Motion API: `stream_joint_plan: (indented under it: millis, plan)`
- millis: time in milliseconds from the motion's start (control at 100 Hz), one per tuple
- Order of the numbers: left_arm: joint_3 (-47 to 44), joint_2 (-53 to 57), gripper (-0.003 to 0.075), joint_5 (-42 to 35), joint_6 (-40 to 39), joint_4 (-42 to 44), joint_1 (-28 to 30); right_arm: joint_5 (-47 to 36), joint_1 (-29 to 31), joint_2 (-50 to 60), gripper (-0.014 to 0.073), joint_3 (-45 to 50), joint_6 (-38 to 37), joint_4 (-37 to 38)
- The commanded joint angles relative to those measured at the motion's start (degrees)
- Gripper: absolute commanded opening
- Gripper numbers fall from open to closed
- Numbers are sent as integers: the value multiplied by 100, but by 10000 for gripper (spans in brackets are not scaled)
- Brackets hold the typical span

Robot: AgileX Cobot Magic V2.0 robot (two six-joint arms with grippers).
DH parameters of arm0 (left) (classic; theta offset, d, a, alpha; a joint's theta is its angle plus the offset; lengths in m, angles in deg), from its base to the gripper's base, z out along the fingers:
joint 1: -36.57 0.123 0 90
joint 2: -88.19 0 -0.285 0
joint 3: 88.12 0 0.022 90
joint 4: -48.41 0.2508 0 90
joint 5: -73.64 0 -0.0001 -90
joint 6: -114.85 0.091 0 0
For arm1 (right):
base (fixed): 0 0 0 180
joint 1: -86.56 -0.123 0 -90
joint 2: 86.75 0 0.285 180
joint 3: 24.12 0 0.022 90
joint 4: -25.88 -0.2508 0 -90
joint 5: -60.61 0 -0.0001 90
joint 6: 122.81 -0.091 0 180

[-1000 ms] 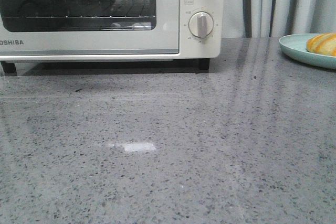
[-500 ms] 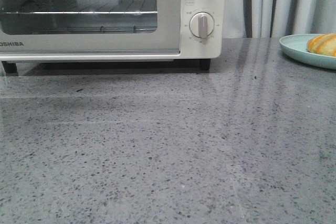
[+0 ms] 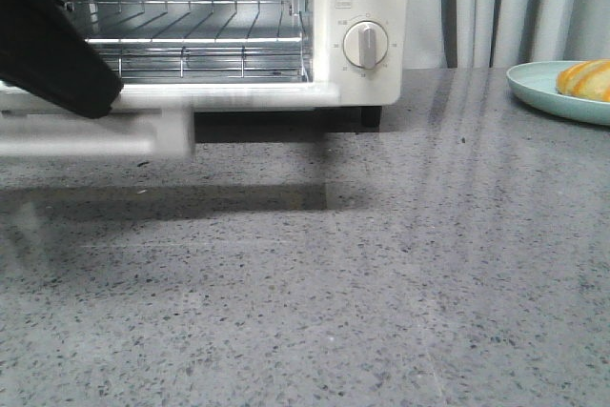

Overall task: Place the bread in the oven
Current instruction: 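Move the right gripper over the croissant on the blue plate and grasp it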

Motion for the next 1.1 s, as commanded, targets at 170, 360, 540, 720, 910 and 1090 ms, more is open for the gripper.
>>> stream_joint_plan:
  millis: [170,360,540,720,910,1090]
  plan:
    - [152,88,-22,-81,-164,-65,-5,-456,-5,-72,-58,-212,67,-47]
    - [152,772,-22,-171,-509,-481,-16,-353,-5,-139,-57,-304,160,22]
    - [152,2101,-21,-306,-509,-1126,-16,543,-5,-1006,38,-1313,160,619]
    - [152,3294,-22,-321,-509,-1131,-16,1274,-5,-2506,321,-2860,160,1232]
    - [152,4109,-21,-331,-509,-1044,-16,1399,73,-4109,348,-3928,133,1764]
    - [152,4409,-22,-319,-509,-978,-16,1286,563,-5490,348,-4697,108,1794]
